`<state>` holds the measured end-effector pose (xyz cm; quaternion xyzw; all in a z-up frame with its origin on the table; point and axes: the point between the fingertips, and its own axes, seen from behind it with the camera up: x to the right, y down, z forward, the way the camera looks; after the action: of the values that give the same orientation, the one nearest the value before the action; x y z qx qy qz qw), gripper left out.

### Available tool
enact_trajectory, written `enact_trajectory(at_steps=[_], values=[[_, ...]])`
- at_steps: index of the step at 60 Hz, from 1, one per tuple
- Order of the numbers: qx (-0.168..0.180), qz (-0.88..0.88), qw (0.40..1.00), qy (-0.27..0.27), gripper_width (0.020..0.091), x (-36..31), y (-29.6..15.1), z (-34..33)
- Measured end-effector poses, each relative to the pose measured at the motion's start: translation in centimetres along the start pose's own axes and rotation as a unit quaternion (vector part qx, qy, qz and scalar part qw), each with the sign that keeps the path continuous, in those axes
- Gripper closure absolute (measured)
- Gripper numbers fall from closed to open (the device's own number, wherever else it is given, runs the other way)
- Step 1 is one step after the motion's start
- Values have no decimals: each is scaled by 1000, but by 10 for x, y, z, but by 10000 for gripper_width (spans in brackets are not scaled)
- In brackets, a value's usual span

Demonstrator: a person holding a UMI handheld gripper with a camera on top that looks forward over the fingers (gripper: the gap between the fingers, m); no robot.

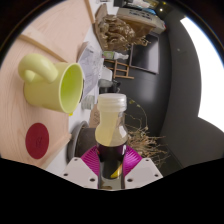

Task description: Pour water

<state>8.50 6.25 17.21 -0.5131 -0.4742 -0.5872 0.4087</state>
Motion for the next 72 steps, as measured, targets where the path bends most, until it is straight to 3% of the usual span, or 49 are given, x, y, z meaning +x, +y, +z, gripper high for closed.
enact_trajectory(at_steps=[10,21,32,54,64,66,69,70,72], values=[[-62,278,957,-59,849,1,23,-6],[-96,558,809,-157,850,-32,16,-23],[-90,680,696,-212,848,-78,-10,-31],[-81,715,659,-218,828,-121,-19,-30],[-84,711,661,-227,652,-123,-19,-37],[-88,713,655,-235,519,-124,-19,-41],[-91,720,644,-242,256,-121,-21,-47],[-93,721,642,-243,232,-119,-20,-50],[-98,723,640,-241,278,-114,-17,-56]])
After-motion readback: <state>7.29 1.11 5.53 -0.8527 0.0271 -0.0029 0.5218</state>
